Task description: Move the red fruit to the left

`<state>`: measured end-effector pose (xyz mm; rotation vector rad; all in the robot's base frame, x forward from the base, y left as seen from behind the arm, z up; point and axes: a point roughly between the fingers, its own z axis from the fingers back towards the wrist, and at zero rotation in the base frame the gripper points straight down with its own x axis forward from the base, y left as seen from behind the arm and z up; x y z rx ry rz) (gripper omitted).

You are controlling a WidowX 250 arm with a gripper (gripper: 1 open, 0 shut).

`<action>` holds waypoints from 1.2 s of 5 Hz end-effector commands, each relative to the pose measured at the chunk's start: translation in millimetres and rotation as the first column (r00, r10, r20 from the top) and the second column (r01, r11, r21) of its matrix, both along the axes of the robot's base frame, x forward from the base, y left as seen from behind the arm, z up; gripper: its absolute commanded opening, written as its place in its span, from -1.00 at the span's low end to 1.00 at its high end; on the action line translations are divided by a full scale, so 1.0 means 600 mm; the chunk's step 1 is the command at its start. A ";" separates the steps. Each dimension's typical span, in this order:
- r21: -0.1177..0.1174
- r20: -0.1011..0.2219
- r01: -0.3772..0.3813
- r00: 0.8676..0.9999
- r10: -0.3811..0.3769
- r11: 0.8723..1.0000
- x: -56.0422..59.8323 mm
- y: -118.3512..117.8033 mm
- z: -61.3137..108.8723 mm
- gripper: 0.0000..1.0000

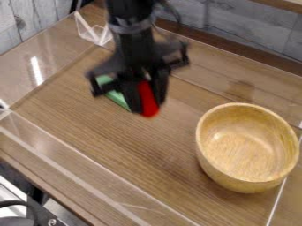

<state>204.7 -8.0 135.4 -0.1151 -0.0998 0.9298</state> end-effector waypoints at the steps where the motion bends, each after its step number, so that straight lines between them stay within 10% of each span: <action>1: 0.005 0.058 -0.094 0.994 0.093 0.996 0.030 0.073 0.018 -1.00; 6: -0.029 0.038 -0.227 0.973 0.228 0.973 0.071 0.094 0.022 -1.00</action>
